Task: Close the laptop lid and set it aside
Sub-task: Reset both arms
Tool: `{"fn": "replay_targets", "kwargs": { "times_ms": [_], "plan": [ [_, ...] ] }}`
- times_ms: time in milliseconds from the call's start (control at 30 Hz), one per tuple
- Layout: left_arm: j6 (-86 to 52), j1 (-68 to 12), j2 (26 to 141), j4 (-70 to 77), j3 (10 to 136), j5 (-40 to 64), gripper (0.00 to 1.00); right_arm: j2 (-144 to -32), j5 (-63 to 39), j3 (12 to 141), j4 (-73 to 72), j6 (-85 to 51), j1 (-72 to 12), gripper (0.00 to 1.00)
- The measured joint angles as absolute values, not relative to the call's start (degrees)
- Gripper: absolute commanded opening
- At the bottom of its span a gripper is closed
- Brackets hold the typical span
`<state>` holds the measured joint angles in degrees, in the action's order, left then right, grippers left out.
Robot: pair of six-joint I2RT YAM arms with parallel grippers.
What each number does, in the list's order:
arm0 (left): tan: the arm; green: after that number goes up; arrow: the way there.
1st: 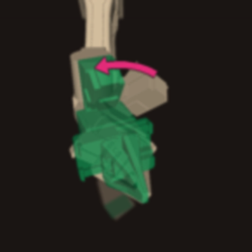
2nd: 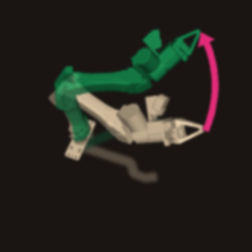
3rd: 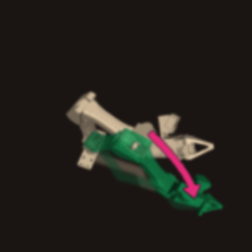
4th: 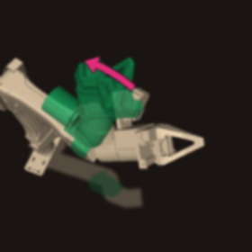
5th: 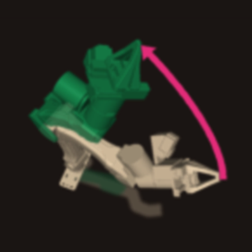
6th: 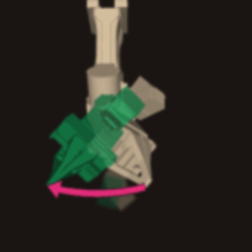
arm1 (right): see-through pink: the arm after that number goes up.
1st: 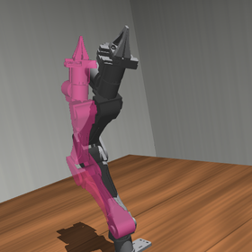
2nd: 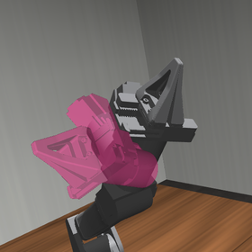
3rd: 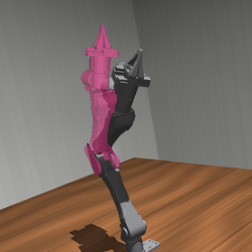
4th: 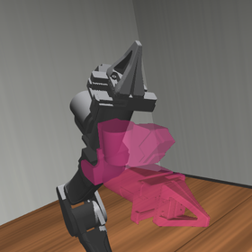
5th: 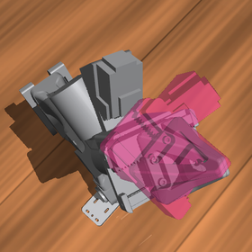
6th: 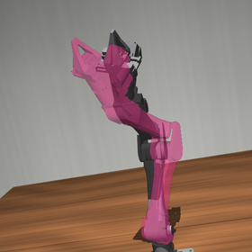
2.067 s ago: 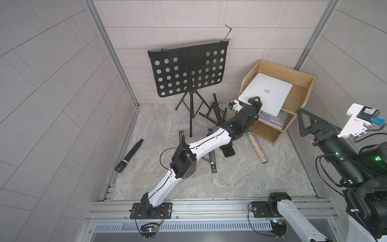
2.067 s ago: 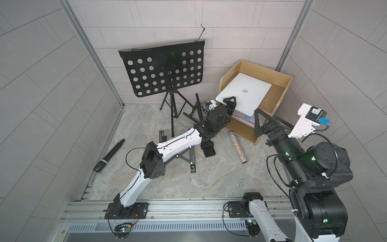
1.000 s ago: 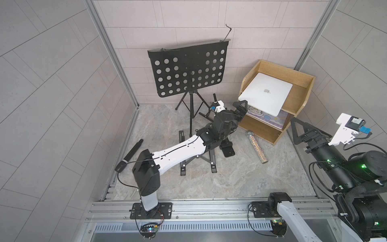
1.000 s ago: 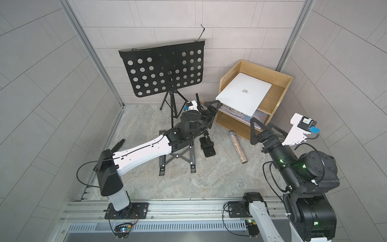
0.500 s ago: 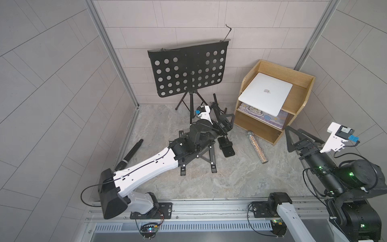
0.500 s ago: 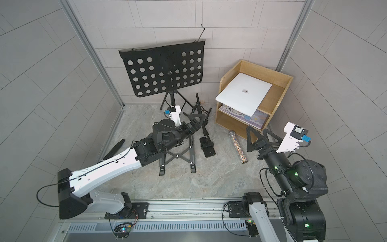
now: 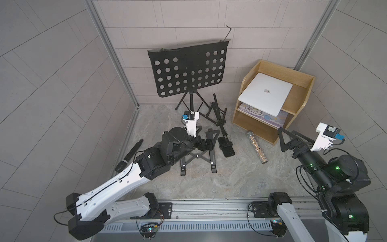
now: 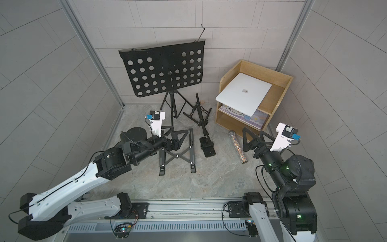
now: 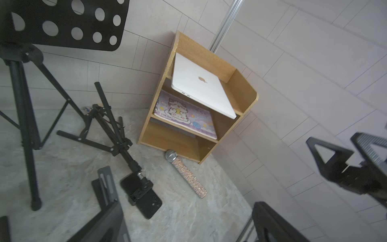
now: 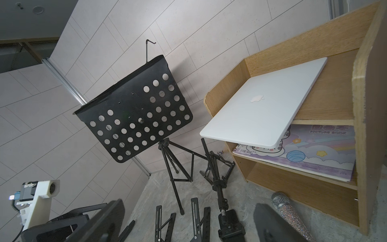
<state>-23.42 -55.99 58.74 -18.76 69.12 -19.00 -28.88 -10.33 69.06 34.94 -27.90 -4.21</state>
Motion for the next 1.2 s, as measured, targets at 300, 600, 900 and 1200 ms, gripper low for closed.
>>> {"fn": "replay_targets", "kwargs": {
  "times_ms": [300, 600, 900, 1200],
  "plan": [
    [-12.2, -56.0, 55.5, -28.0, 67.8, -24.3, 1.00, -31.2, -11.1, 69.2, 37.5, -26.3, -4.2, 1.00],
    [-7.0, -56.0, 51.5, -33.1, 63.5, -31.7, 1.00, -33.5, -10.2, 70.1, 43.2, -22.7, -4.2, 1.00],
    [-4.1, -56.0, 46.3, -36.7, 57.7, -40.8, 1.00, -33.0, -1.9, 70.0, 50.1, -16.7, -4.3, 1.00],
    [-2.8, -56.0, 40.4, -37.3, 51.2, -48.9, 1.00, -31.6, 9.4, 61.1, 51.7, -17.9, -4.3, 1.00]
  ]
}}
